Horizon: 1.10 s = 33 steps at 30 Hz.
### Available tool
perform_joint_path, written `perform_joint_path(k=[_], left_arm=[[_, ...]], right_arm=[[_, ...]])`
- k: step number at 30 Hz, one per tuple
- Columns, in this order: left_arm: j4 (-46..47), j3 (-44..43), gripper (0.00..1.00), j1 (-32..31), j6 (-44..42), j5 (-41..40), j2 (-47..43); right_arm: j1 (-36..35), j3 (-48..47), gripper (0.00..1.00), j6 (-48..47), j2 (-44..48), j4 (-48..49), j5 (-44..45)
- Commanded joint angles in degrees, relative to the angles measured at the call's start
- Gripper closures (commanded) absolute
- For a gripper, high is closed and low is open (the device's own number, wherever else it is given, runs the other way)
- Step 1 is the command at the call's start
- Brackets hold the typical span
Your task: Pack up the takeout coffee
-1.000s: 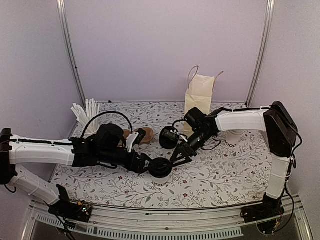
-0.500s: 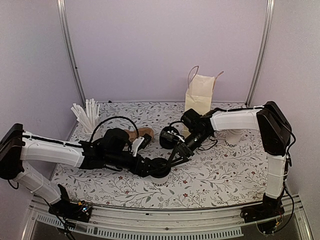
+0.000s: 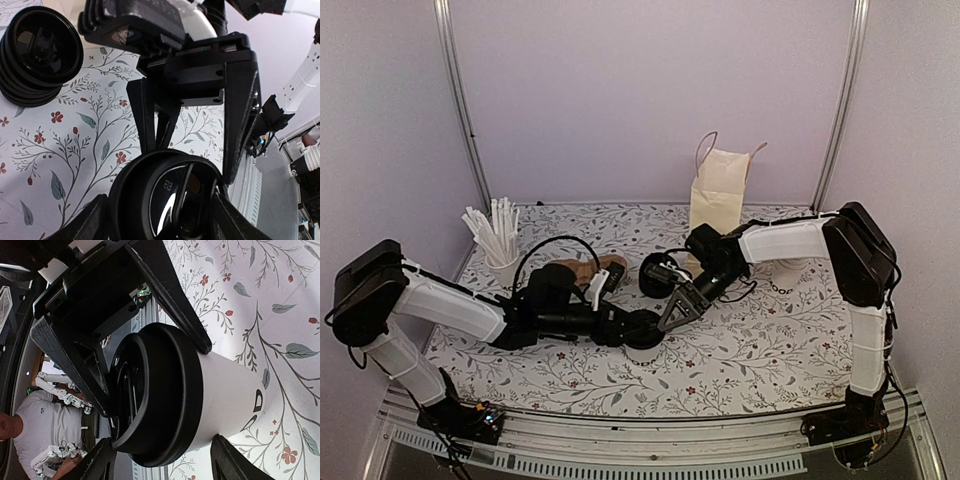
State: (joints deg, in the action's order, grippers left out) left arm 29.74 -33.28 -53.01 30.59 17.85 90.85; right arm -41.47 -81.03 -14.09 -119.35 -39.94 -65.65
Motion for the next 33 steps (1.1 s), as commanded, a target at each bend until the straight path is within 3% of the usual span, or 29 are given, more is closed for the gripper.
perform_joint_path(k=[1, 7, 13, 21, 27, 33], left_arm=[[-16.3, 5.9, 0.38, -0.4, -0.6, -8.7, 11.2], [-18.7, 3.2, 0.37, -0.5, -3.3, -10.6, 9.5], [-19.8, -0.5, 0.31, -0.7, -8.2, -11.8, 1.0], [-20.1, -6.5, 0.25, -0.8, -11.2, -10.1, -3.9], [-22.5, -6.1, 0.19, -1.3, -8.2, -10.0, -12.5], [-27.4, -2.4, 0.18, -1.4, 1.8, -7.8, -18.8]], right_arm=[[-1.9, 2.6, 0.35, 1.7, -6.8, 1.9, 19.9], [-2.1, 1.8, 0.33, -2.9, -5.4, 0.7, 13.2], [-2.1, 1.4, 0.22, -7.1, 1.7, -1.3, 7.6], [-2.1, 2.9, 0.18, -8.7, 5.6, -2.1, 7.3], [-2.1, 2.6, 0.19, -8.2, 5.6, -2.2, 8.5], [-2.0, 1.7, 0.19, -8.1, 6.2, -2.2, 11.9]])
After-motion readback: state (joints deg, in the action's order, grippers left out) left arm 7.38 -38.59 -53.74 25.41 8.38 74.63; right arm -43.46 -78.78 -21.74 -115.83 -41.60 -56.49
